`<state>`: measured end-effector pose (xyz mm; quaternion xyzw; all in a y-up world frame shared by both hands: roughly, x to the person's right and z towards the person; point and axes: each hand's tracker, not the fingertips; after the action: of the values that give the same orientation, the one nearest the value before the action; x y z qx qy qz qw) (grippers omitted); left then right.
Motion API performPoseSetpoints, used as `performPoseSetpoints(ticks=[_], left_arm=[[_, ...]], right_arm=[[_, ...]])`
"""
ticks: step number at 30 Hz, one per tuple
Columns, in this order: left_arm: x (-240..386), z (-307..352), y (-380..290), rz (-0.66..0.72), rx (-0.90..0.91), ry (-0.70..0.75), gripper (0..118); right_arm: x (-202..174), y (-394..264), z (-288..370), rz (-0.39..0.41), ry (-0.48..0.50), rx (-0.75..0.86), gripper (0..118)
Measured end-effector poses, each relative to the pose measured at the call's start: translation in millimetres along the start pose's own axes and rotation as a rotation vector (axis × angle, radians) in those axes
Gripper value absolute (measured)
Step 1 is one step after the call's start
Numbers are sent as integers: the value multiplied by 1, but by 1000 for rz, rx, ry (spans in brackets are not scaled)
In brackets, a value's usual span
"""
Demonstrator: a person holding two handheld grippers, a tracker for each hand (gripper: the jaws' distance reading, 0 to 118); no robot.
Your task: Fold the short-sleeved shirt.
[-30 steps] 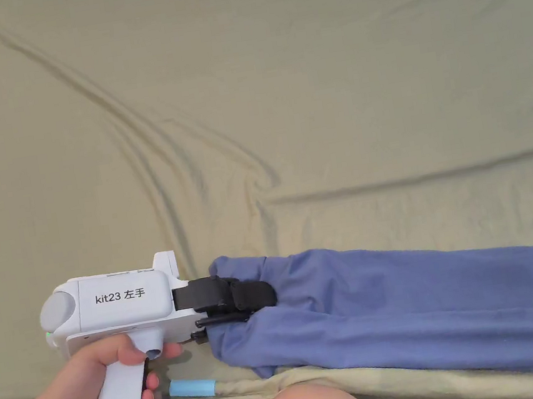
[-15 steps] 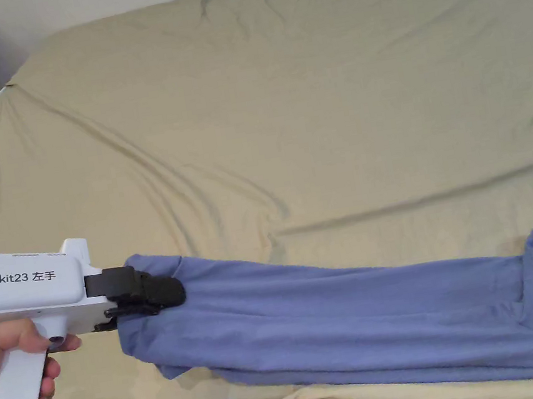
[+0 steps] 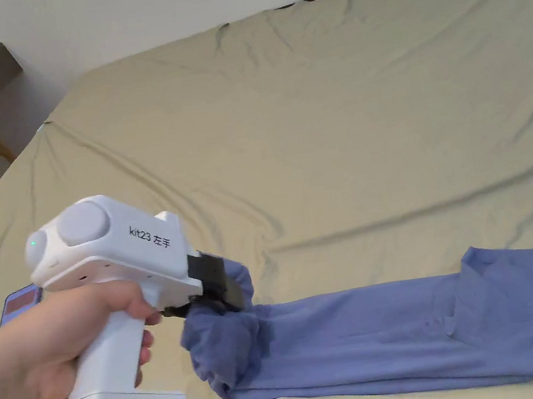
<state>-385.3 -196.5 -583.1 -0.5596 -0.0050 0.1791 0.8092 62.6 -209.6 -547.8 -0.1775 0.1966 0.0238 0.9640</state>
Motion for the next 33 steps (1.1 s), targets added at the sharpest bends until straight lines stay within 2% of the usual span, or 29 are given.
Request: performPoseSetpoints(ticks=[4, 5, 6, 7, 8, 9, 10, 11, 13, 14, 16, 17, 19, 21, 23, 28, 33], left_arm=[[42, -58, -9, 6, -31, 2, 3], [50, -72, -10, -34, 5, 68, 4], [57, -88, -11, -46, -1, 69, 7], [65, -103, -14, -54, -2, 58, 20], [70, -114, -18, -34, 0, 17, 45], [76, -126, -23, -14, -32, -74, 78], [85, -132, -26, -22, -49, -130, 91], [93, -132, -24, -27, -69, -144, 93], [101, -110, -16, -5, -12, -191, 90], [105, -89, -15, 0, 50, -220, 78], [101, -57, -13, -36, 143, -221, 12], [100, -48, -13, -73, 161, -176, 0], [97, -35, -22, -150, 194, 18, 0], [90, -46, -30, -273, 153, 143, 0], [83, -66, -39, -225, 95, 216, 0], [86, -124, -58, -178, -2, 147, 0], [123, -143, -73, -165, 29, 82, 0]], right_arm=[[12, 1, -3, -30, -1, 6, 0], [15, 0, -3, -36, -3, 5, 0], [18, 0, -3, -40, -4, 3, 0], [22, -2, -5, -43, -9, 3, 0], [25, -3, -7, -47, -17, 0, 0], [28, -4, -7, -57, -24, -4, 0], [32, -5, -8, -71, -24, -14, 0], [33, -6, -8, -84, -20, -19, 0], [37, -8, -8, -111, -17, -24, 0], [37, -8, -9, -115, -16, -25, 0], [33, -8, -9, -114, -12, -27, 0], [32, -8, -9, -111, -9, -27, 0], [28, -8, -10, -102, 4, -29, 0], [24, -9, -10, -91, 12, -30, 0], [20, -9, -10, -75, 25, -35, 0], [16, -8, -12, -48, 20, -38, 0], [18, -7, -14, -49, 14, -35, 0]])
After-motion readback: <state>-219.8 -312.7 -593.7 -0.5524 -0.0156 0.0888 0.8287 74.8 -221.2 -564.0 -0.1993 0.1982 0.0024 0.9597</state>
